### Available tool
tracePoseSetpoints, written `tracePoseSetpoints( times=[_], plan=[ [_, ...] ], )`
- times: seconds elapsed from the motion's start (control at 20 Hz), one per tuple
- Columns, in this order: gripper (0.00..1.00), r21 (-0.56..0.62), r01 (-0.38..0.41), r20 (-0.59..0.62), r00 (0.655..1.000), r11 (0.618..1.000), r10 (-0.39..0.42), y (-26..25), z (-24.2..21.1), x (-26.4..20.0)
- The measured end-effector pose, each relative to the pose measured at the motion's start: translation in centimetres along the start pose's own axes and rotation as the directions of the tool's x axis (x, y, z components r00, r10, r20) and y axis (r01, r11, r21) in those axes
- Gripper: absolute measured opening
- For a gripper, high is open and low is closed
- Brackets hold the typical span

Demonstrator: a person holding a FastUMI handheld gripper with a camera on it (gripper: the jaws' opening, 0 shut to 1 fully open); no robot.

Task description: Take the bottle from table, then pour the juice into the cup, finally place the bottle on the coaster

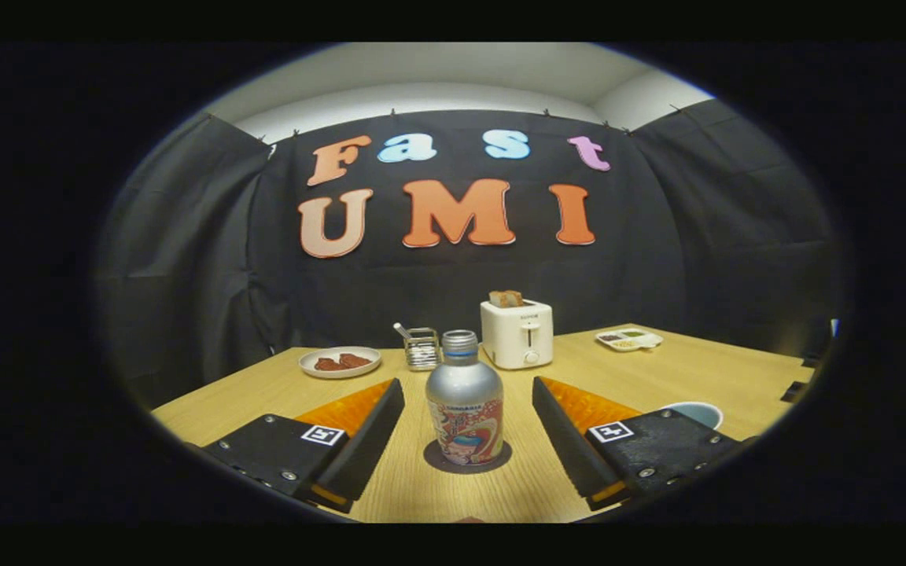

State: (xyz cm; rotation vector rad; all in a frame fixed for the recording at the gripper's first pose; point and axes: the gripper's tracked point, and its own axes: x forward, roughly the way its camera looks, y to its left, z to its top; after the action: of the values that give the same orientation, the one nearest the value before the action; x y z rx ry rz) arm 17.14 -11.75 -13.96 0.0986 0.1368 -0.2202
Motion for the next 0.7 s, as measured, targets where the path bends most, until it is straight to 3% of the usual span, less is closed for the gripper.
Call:
tracePoseSetpoints(
  times=[0.25, 0.55, 0.7],
  plan=[
    [0.97, -0.022, 0.007, 0.094, 0.996, 1.0, -0.005, 0.1, 4.7, -5.0],
    [0.96, -0.038, -0.018, 0.102, 0.995, 0.999, 0.022, 1.1, 8.0, -10.0],
    [0.97, -0.055, -0.073, 0.126, 0.989, 0.996, 0.079, 3.4, 9.7, -12.1]
  ],
)
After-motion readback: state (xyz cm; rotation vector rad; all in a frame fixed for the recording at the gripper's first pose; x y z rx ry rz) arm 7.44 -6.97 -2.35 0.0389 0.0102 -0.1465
